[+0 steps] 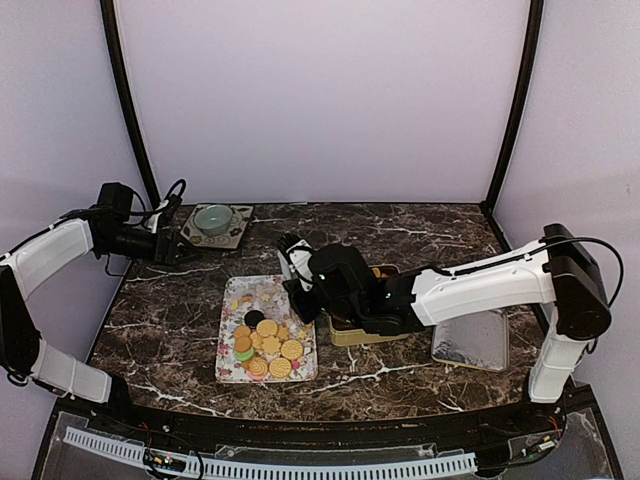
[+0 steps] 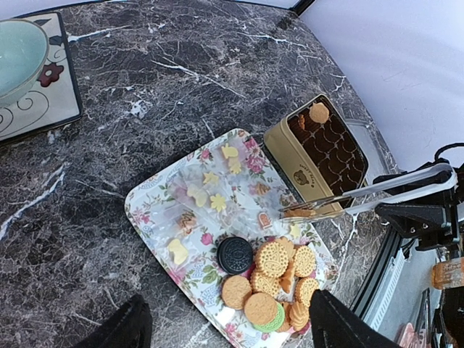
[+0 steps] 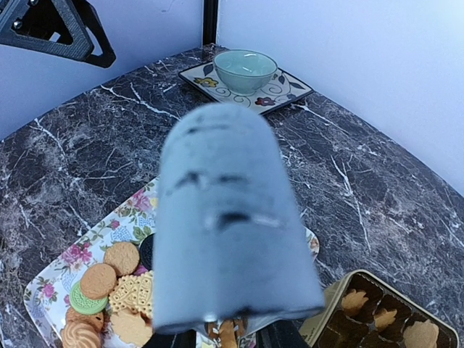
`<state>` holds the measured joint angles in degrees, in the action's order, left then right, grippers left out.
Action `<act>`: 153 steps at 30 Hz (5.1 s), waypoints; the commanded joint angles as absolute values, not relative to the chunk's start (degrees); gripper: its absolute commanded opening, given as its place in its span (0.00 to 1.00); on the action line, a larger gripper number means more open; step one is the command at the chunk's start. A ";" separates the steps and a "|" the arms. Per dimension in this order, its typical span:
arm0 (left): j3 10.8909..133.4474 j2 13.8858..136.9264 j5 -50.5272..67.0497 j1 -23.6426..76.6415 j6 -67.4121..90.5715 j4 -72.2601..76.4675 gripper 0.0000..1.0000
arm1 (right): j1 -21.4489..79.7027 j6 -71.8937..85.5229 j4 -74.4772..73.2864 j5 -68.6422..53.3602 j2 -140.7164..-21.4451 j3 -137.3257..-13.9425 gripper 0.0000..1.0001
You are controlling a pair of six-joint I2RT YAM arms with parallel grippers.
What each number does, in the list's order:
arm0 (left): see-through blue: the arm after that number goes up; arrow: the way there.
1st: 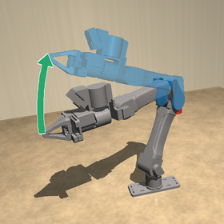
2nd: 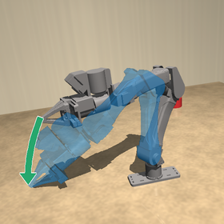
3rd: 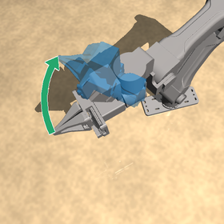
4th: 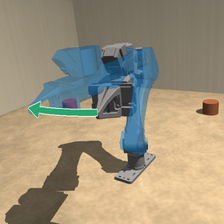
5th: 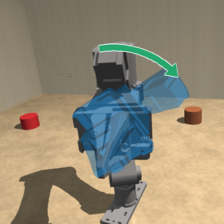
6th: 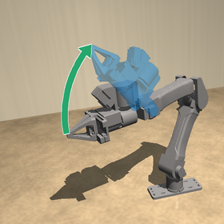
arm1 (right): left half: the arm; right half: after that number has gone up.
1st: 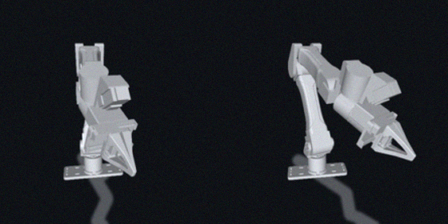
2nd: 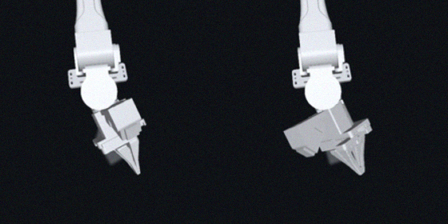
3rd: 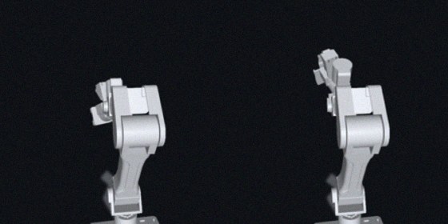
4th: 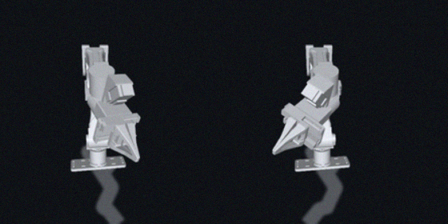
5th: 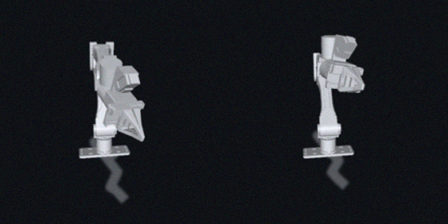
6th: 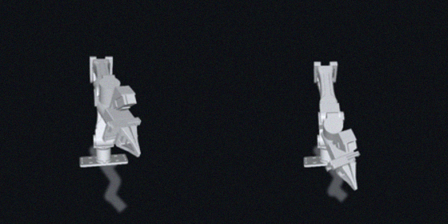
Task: Pack the cookies
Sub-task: Pick up the fake cookies from the plate, then place the fake cookies in the empty pocket of the box, then pick up the fake cookies from the plate.
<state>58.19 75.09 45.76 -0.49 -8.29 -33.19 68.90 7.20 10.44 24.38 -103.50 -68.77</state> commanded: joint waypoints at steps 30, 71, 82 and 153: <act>59.15 74.36 47.64 -0.79 -7.32 -33.97 0.77 | 56.40 10.13 14.96 21.76 -86.82 -60.69 0.18; 59.32 75.23 47.13 -0.78 -7.08 -33.73 0.77 | 64.54 7.98 11.88 20.88 -88.86 -68.52 0.27; 59.29 75.07 46.94 -0.71 -7.11 -33.86 0.78 | 73.27 9.62 12.75 18.46 -100.61 -73.92 0.28; 59.51 74.79 48.31 -0.78 -6.51 -33.98 0.78 | 71.79 12.95 17.30 14.14 -102.52 -68.17 0.41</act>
<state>58.19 75.42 47.11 -0.49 -6.81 -33.17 72.31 11.75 13.04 14.76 -103.13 -68.82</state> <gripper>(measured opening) 0.782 0.408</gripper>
